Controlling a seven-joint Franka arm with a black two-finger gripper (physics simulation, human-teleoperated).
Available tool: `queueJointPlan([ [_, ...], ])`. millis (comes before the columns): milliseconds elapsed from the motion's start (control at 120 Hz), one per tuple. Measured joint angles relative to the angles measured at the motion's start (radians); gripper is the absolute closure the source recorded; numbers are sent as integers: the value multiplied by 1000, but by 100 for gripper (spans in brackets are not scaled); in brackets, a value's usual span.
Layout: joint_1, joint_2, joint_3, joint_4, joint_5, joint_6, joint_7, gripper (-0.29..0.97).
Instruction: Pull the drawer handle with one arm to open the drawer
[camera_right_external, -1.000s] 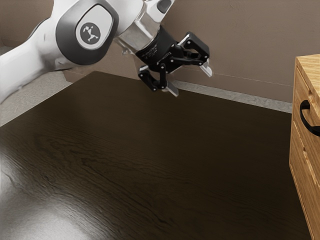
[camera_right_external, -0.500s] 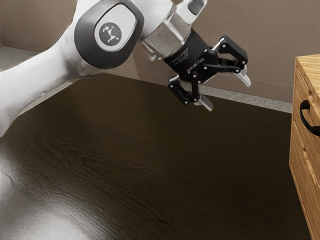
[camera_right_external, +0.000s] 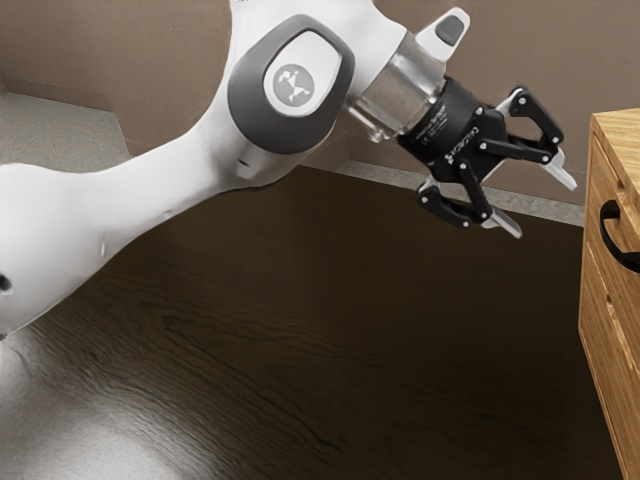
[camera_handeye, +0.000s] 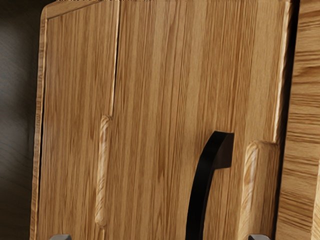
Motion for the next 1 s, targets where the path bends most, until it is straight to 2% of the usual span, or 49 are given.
queueJointPlan([
  [533, -46, 123, 1, 74, -2, 14, -26, 31],
  [1000, -21, 77, -2, 3, 42, 1, -36, 32],
])
